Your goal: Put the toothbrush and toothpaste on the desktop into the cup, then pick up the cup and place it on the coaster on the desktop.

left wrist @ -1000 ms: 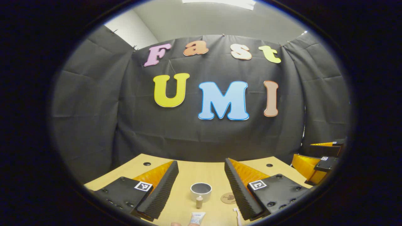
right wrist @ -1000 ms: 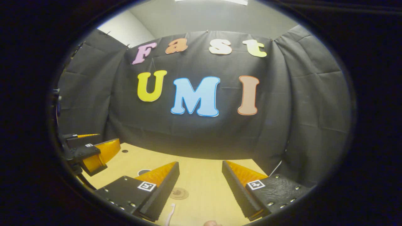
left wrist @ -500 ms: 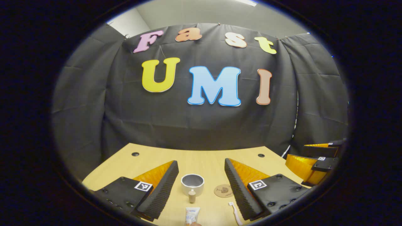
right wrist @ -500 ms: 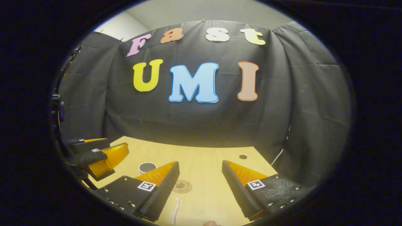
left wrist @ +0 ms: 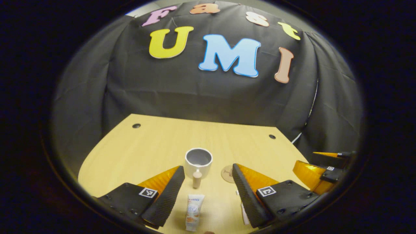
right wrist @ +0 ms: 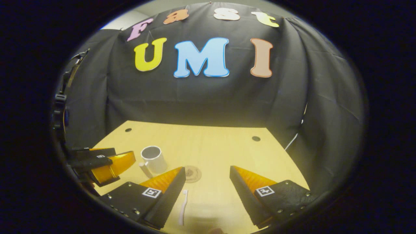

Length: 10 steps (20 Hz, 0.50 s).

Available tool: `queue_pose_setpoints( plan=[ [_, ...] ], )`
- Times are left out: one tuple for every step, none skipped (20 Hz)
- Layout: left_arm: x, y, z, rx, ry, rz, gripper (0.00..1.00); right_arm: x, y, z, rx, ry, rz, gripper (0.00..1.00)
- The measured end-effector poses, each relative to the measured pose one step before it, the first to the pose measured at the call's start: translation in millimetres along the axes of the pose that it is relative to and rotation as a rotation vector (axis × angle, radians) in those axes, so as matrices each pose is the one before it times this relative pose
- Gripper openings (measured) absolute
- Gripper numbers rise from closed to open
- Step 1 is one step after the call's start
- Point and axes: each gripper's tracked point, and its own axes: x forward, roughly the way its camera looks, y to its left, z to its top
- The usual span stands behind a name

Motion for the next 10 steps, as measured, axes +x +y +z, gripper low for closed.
queue_pose_setpoints(
  plan=[
    [3.83,2.37,-11.57,-0.00706,0.04273,0.00221,0.94,3.1,3.15,-9.14,-0.00222,0.03918,0.00991,0.9],
    [4.24,2.5,-9.75,-0.00669,0.03488,0.00609,0.94,4.47,5.62,-7.58,-0.00372,0.0341,0.01166,0.9],
    [2.67,3.14,-7.97,-0.00604,0.0277,0.00525,0.95,4.21,4.19,-6.72,-0.00553,0.02987,0.009,0.9],
    [2.38,1.43,-6.22,-0.00666,0.02017,-0.00011,0.96,0.99,1.44,-5.86,-0.00849,0.02831,0.00833,0.9],
    [1.53,1.2,-5.37,-0.00601,0.02231,-0.00013,0.96,2.77,2.51,-6.97,-0.00862,0.02813,0.00557,0.9],
    [1.01,3.48,-6.49,-0.00265,0.02493,0.00931,0.96,3.14,2.84,-5.96,-0.00812,0.0286,0.00605,0.9],
    [1.12,2.02,-4.13,-0.00361,0.01852,0.00231,0.96,3.71,2.95,-6.01,-0.00426,0.02512,0.00545,0.9],
    [3.84,2.5,-6.22,-0.00556,0.0225,0.00753,0.96,2.7,2.78,-5.08,-0.00201,0.02598,0.00705,0.9],
    [2.35,2.58,-5.83,-0.00941,0.02298,0.00086,0.96,2.93,3.11,-6.7,-0.00141,0.02515,0.00822,0.9],
    [3.39,1.13,-6.92,-0.01433,0.02683,0.00132,0.94,3.37,2.48,-5.45,-0.00096,0.02521,0.00976,0.9]
  ],
)
